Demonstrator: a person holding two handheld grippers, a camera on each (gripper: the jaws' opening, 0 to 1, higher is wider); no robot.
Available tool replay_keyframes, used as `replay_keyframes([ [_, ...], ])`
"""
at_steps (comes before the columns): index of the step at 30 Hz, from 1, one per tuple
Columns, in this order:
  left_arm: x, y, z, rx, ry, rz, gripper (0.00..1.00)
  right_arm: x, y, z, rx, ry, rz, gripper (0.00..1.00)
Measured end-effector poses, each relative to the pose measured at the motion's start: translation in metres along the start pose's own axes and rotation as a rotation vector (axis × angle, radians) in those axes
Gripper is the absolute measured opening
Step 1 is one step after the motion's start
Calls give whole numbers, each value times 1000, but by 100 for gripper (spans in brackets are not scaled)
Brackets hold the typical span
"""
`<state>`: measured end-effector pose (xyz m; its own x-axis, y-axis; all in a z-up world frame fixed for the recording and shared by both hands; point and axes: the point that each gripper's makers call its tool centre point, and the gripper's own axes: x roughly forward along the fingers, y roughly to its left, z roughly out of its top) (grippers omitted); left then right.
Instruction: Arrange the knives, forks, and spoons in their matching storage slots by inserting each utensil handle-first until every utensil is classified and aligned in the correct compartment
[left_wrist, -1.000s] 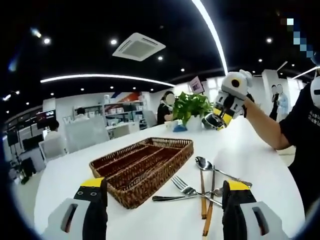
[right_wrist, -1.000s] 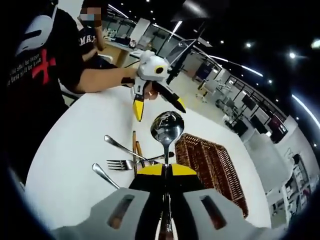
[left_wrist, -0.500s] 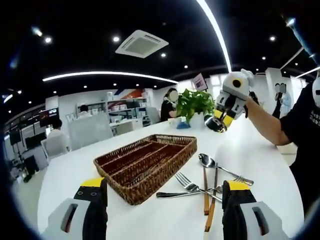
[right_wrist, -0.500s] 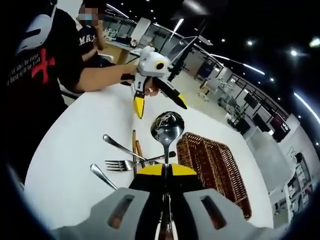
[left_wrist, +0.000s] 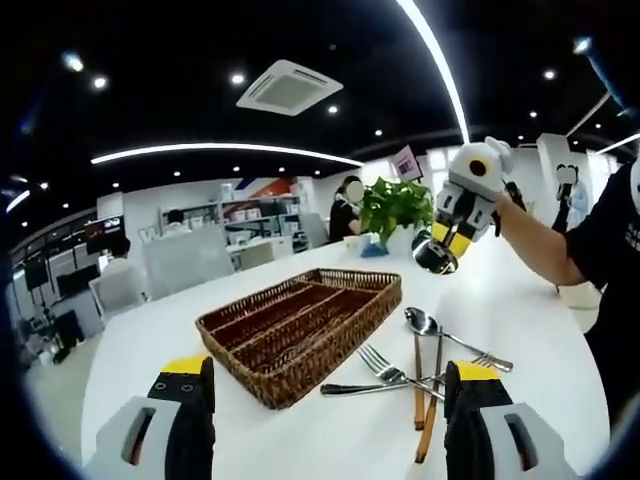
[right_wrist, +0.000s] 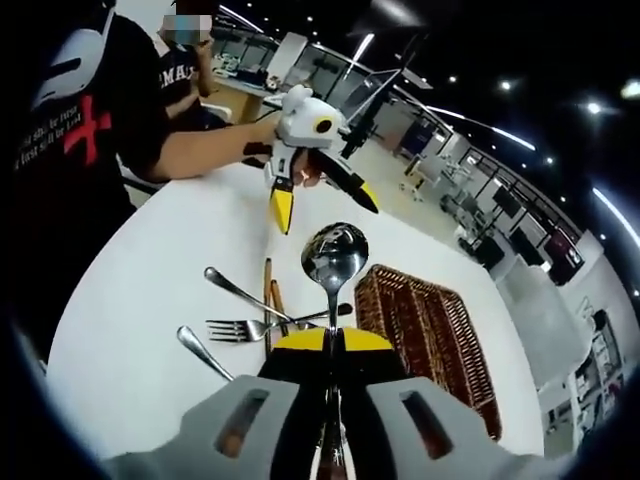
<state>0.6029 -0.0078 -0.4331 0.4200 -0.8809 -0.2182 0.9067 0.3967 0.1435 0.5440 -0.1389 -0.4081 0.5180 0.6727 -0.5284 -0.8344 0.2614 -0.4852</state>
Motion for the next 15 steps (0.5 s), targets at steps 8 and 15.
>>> replay_keyframes([
  [8, 2, 2, 1, -9, -1, 15, 100, 1, -13, 2, 0, -22, -7, 1],
  [15, 3, 4, 1, -5, -2, 21, 100, 9, -18, 3, -22, -17, 2, 1],
])
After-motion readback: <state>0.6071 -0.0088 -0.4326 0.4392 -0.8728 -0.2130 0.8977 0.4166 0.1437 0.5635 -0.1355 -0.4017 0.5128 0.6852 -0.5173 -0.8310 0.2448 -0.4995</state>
